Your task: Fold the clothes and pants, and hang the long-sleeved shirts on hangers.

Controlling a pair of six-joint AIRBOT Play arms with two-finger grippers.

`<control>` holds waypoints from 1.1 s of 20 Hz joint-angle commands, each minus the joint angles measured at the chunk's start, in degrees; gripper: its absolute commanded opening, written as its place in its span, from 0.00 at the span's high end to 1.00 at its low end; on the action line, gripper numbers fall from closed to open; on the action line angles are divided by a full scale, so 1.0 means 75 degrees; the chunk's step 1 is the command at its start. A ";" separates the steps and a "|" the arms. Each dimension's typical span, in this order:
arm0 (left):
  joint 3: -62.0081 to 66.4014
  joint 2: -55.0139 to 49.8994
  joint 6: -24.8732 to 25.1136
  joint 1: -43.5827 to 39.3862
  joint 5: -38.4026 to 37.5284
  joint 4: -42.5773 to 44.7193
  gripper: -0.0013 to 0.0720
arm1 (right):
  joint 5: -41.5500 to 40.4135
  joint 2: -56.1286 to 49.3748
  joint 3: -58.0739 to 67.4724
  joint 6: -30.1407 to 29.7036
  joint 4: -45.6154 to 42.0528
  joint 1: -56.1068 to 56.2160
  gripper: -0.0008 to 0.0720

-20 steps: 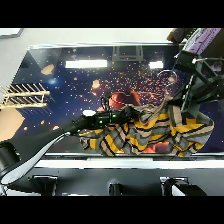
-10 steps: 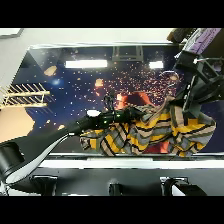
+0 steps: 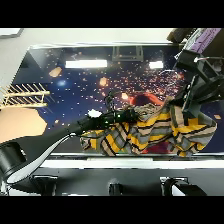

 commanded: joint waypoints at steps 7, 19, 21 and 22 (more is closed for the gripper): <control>0.0000 0.0271 -0.0306 0.0813 -0.0956 0.1119 0.96 | 0.0000 0.0003 0.0000 0.1049 -0.0944 0.0009 0.96; 0.0006 0.0291 -0.1070 0.1361 -0.0825 0.1903 0.96 | 0.0749 0.0210 0.0000 0.1556 -0.1061 0.0009 0.96; 0.0012 0.0303 -0.1067 0.1405 -0.0828 0.1900 0.96 | 0.0854 0.0210 0.0000 0.1609 -0.1058 0.0009 0.96; 0.0012 0.0326 -0.1067 0.1411 -0.0825 0.1897 0.96 | 0.0836 0.0198 0.0000 0.1609 -0.1058 0.0012 0.96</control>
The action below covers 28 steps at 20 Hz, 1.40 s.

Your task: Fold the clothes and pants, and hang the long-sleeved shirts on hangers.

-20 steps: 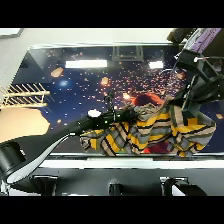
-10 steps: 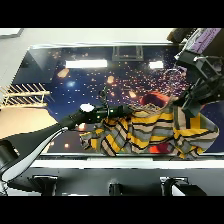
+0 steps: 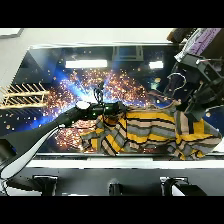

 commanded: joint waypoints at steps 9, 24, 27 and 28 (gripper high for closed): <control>0.0903 0.0105 -0.0466 0.0283 0.0064 0.0927 0.96 | 0.0114 -0.0268 0.0000 0.0093 -0.0026 -0.0006 0.96; 0.1504 0.0105 -0.1609 0.0676 -0.0102 0.2602 0.96 | 0.0399 -0.0291 0.0000 0.0268 -0.0297 -0.0006 0.96; 0.1784 0.0105 -0.1606 0.0676 -0.0108 0.2620 0.96 | 0.0347 -0.0356 -0.0015 0.0271 -0.0309 -0.0006 0.96; 0.1906 0.0105 -0.1609 0.0676 -0.0111 0.2649 0.96 | 0.0315 -0.0411 -0.0017 0.0271 -0.0306 -0.0006 0.96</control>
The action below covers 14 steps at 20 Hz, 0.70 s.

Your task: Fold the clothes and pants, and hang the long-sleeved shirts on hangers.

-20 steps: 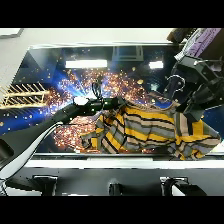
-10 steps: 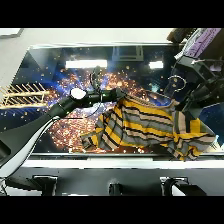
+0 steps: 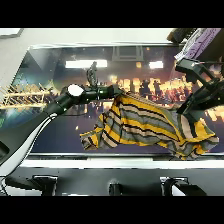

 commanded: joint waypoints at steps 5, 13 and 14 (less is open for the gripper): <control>0.0976 0.0020 -0.0006 0.0017 -0.0178 0.0160 0.96 | -0.0411 -0.0469 -0.0009 0.0067 0.0242 -0.0003 0.96; 0.1714 0.0697 -0.0373 0.0015 -0.0557 0.0466 0.96 | -0.1973 -0.1003 -0.0009 0.0064 0.0752 0.0973 0.96; 0.1714 0.0868 -0.0766 -0.0003 -0.0662 0.0968 0.96 | -0.2203 -0.1052 -0.0009 0.0064 0.0708 0.1291 0.96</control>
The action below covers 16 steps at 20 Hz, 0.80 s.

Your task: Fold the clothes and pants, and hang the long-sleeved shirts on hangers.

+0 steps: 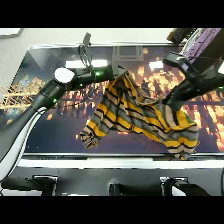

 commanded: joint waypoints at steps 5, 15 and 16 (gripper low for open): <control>0.0111 0.0956 -0.2926 -0.0172 -0.1926 0.3928 0.96 | -0.1749 -0.0166 0.0032 0.0012 -0.0143 0.1527 0.97; 0.0111 0.1102 -0.3928 -0.0414 -0.2591 0.5569 0.15 | -0.0796 0.0446 0.0361 0.0315 -0.0117 0.1623 0.96; 0.0114 0.1215 -0.3826 -0.0312 -0.2632 0.5566 0.04 | -0.0699 0.0452 0.0361 0.0312 -0.0117 0.1623 0.96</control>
